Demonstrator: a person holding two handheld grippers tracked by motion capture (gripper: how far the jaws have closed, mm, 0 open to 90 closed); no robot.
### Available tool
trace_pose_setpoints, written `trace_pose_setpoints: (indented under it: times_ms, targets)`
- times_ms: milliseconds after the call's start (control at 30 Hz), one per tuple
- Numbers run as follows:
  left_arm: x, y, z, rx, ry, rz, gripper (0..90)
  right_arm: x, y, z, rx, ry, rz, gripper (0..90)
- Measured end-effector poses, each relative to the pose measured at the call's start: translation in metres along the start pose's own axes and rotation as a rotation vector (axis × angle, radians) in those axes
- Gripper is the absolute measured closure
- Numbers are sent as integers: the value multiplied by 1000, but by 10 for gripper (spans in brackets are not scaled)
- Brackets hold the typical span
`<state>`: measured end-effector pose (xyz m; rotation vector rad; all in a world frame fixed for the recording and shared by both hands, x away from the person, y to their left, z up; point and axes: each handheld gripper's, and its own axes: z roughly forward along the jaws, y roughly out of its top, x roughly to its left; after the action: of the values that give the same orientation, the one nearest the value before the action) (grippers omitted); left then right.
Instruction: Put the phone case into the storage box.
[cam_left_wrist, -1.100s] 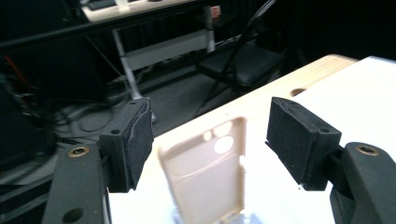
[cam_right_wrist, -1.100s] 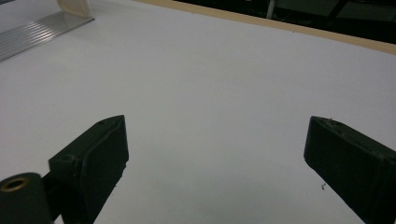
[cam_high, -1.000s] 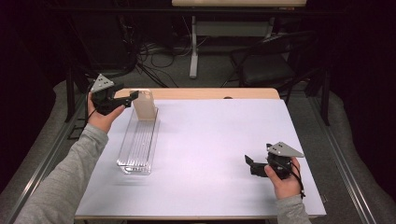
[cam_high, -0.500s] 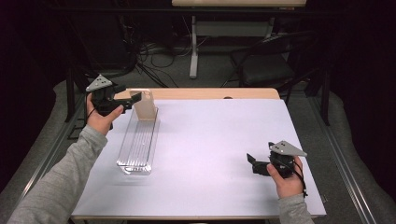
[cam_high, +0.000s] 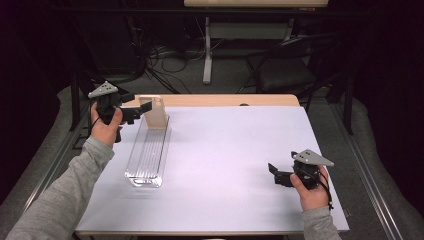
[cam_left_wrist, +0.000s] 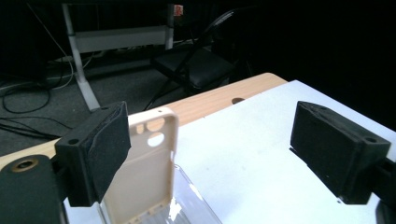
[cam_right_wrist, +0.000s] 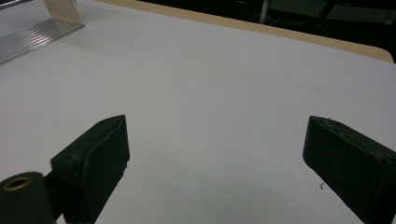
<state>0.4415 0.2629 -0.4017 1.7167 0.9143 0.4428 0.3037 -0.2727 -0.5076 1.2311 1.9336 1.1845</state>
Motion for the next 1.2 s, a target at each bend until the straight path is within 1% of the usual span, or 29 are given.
trace_pose_setpoints:
  times_ms: [67,133,233,333,367,433,533,567,667,767,800,867,967,1000,1100,1200]
  targets:
    - [-5,0,-2,1,-29,15,56,0,0,0,4,3,-8,69]
    - [-9,1,-3,1,-35,22,19,-1,0,-1,6,4,-12,69]
    - [-16,0,-4,9,-42,49,8,-2,0,-2,11,4,-12,69]
    - [-20,-1,-6,25,-50,57,8,-1,0,-3,20,7,-12,69]
    - [-22,0,-7,26,-52,60,8,-1,1,-4,13,5,-20,69]
    - [-24,1,-9,27,-65,62,8,-1,2,-6,7,2,-13,69]
    - [-26,2,-14,41,-79,63,8,0,5,-10,-4,-1,-17,68]
    - [-27,3,-16,48,-85,75,8,0,5,-12,-5,-1,-17,69]
    - [-32,3,-19,59,-82,102,8,1,5,-16,-6,-4,-25,68]
    - [-36,3,-23,62,-114,105,8,0,4,-20,-9,-12,-22,68]
    - [-38,4,-24,61,-111,113,8,0,3,-20,-11,-13,-22,69]
    - [-41,3,-25,59,-123,114,8,-1,3,-23,-3,-16,-22,68]
    - [-46,2,-24,65,-131,114,8,-3,4,-25,-7,-25,-18,68]
    - [-48,1,-24,74,-138,120,8,-4,4,-25,-7,-27,-17,69]
    - [-53,0,-24,81,-139,137,8,-4,5,-25,-12,-26,-16,69]
    - [-55,-1,-26,79,-149,132,8,-4,5,-23,-9,-26,-16,69]
